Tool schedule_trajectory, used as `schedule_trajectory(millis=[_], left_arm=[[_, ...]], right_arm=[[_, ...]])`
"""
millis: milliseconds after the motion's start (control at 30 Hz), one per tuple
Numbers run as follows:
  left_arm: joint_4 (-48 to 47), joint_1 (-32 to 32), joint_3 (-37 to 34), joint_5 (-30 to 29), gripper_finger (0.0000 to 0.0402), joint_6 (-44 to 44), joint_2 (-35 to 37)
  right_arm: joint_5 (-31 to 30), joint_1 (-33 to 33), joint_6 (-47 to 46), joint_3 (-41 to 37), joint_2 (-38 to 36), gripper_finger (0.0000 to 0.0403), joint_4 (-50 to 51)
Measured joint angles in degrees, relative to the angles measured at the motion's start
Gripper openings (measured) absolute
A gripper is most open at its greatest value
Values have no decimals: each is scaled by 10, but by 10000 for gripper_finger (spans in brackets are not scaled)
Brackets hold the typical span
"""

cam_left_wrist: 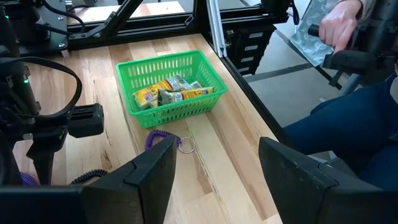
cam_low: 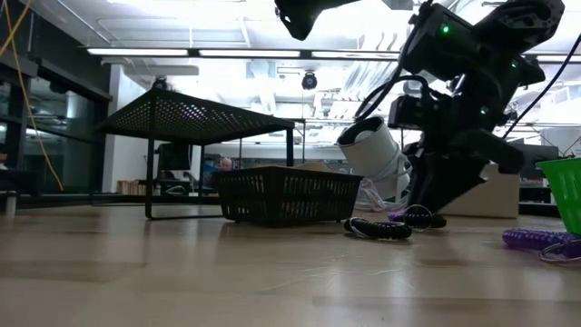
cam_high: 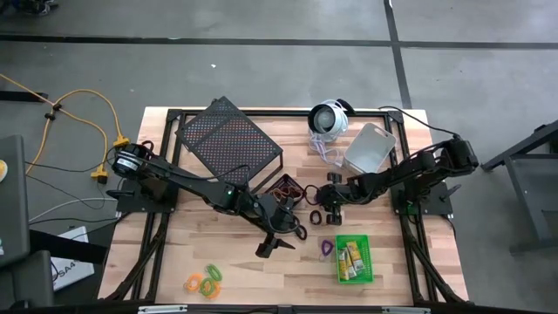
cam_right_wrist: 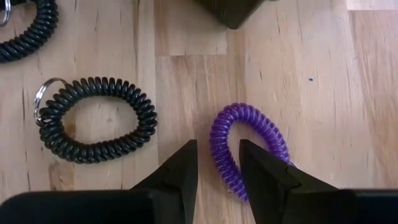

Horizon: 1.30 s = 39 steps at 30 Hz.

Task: Pick & Place Office Desk Supplies
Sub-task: Put the top purple spring keychain into the white bin

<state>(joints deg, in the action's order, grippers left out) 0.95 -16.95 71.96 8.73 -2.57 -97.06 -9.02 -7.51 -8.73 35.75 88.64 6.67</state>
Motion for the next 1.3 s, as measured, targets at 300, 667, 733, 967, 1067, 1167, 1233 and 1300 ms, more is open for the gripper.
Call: schedule_trajectory(millis=[300,667,733,967,1067,1167,1233,1300], left_arm=[[0,0,0,0,223,0,0],[10,0,0,0,223,0,0],[10,0,0,0,223,0,0],[13,0,0,0,223,0,0],[12,0,0,0,223,0,0],[13,0,0,0,223,0,0],[13,0,0,0,223,0,0],[13,0,0,0,223,0,0]], right_arm=[[0,0,0,0,21,106,-23],[-11,0,0,1,33,99,-43],[-11,0,0,1,33,91,-43],[-11,0,0,0,33,50,-42],[-11,0,0,0,33,33,-42],[-12,0,0,0,33,25,-42],[-13,0,0,0,33,25,-42],[-13,0,-2,0,33,26,-42]])
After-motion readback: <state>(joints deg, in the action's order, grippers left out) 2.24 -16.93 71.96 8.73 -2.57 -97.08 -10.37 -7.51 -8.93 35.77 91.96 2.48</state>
